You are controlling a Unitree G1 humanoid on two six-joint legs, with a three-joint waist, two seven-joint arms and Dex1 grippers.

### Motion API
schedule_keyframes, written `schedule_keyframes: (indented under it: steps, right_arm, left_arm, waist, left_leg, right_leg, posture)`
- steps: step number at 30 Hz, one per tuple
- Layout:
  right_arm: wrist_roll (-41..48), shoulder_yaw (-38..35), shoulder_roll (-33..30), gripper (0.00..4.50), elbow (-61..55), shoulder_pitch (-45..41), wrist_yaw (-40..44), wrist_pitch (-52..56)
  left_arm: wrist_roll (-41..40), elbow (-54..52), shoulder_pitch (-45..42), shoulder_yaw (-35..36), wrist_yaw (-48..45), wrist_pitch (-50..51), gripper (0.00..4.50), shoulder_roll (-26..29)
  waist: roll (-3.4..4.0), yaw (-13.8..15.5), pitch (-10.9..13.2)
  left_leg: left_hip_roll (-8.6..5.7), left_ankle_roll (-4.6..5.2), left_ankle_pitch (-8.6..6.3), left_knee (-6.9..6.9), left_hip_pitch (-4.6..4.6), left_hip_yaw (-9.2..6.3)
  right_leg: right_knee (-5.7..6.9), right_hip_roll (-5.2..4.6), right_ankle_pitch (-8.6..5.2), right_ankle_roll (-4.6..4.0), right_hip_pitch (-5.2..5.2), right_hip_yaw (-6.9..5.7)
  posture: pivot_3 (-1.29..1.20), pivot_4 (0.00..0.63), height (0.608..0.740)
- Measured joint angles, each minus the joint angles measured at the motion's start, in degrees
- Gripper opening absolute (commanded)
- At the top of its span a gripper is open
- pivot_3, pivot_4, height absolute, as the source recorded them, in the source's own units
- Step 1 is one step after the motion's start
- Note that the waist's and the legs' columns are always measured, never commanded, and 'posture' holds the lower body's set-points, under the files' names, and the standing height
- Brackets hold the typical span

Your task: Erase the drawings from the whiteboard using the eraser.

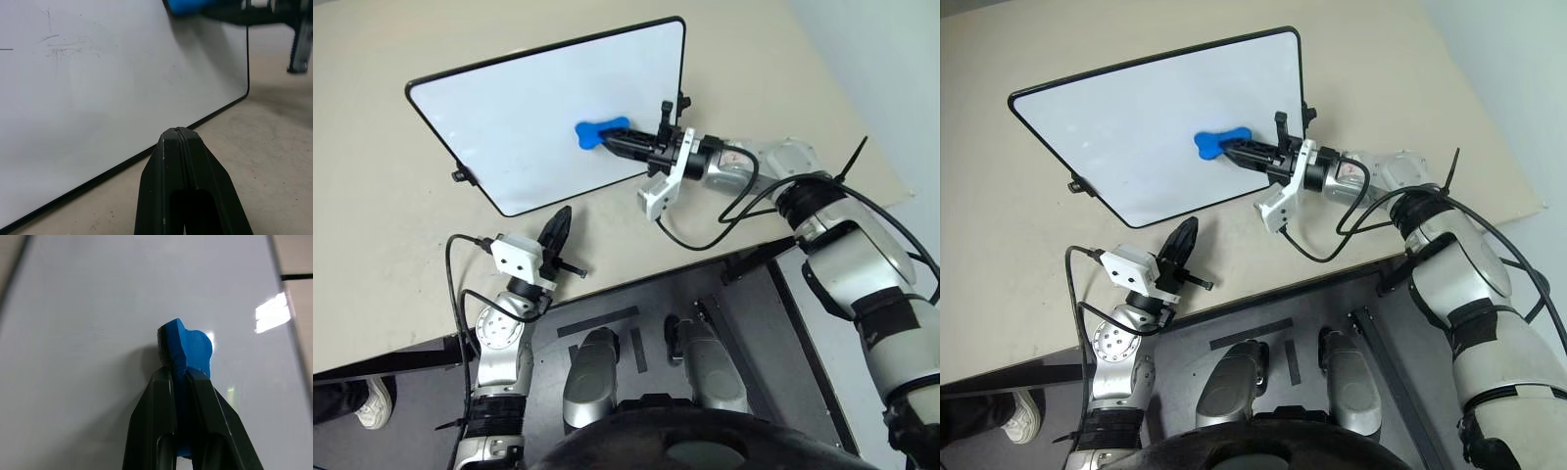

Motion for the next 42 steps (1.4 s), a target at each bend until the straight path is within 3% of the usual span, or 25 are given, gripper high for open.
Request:
schedule_keyframes:
  steps: [20, 24, 26, 31, 36, 42]
  right_arm:
    - [4.34, 1.64, 1.59, 0.01, 0.84, 5.14, 11.46, 0.65]
    - [12.76, -1.26, -2.77, 0.01, -5.24, 10.28, 18.77, -1.15]
    - [21.52, -3.21, -6.55, 0.01, -11.28, 15.30, 26.49, -0.81]
    - [38.90, -7.24, -15.03, 0.01, -27.35, 28.53, 44.22, 8.94]
    - [47.59, -12.07, -21.67, 0.01, -40.27, 41.16, 53.90, 21.82]
    - [51.28, -16.13, -20.08, 1.98, -48.77, 47.45, 57.31, 31.81]
  left_arm:
    - [0.37, -7.05, -0.67, -1.74, 2.51, 7.24, 0.00, -0.15]
    - [0.39, -9.60, 0.05, -1.85, 3.02, 9.35, 0.00, 0.06]
    - [0.30, -11.21, 0.74, -1.75, 3.16, 10.44, 0.00, 0.31]
    - [-0.08, -12.91, 1.60, -1.30, 3.02, 12.30, 0.00, 1.03]
    - [-0.61, -13.49, 2.00, -0.07, 2.62, 13.76, 0.00, 2.33]
    - [-1.92, -13.53, 1.23, 0.18, 1.00, 15.13, 0.00, 4.41]
  waist:
    - [0.00, 0.03, 0.00]
    - [-0.01, 0.40, -0.01]
    - [-0.06, 0.58, -0.04]
    - [-0.08, 0.53, -0.05]
    - [-0.12, 0.57, -0.06]
    - [-0.11, -0.24, -0.05]
  left_leg:
    - [0.00, 0.01, 0.01, 0.05, -0.11, 0.00]
    - [0.00, 0.01, 0.01, 0.10, -0.25, 0.02]
    - [0.00, 0.07, -0.07, 0.10, -0.33, 0.06]
    - [0.00, 0.10, -0.26, 0.11, -0.35, 0.14]
    - [0.00, 0.11, -0.25, 0.17, -0.25, 0.13]
    - [-0.01, 0.10, 0.06, 0.23, 0.12, 0.18]
  right_leg:
    - [-0.03, 0.00, 0.03, 0.01, -0.04, -0.01]
    - [-0.09, -0.02, 0.00, 0.06, -0.07, -0.05]
    - [-0.15, -0.03, -0.01, 0.09, -0.06, -0.08]
    - [-0.20, -0.02, -0.15, 0.18, -0.06, -0.06]
    - [-0.15, -0.01, -0.19, 0.20, 0.03, -0.05]
    - [-0.10, 0.06, -0.13, 0.25, 0.31, 0.08]
  posture:
    - [0.00, 0.150, 0.740]
    - [0.00, 0.150, 0.740]
    - [0.00, 0.150, 0.740]
    - [0.00, 0.150, 0.740]
    - [0.00, 0.150, 0.740]
    - [0.00, 0.150, 0.740]
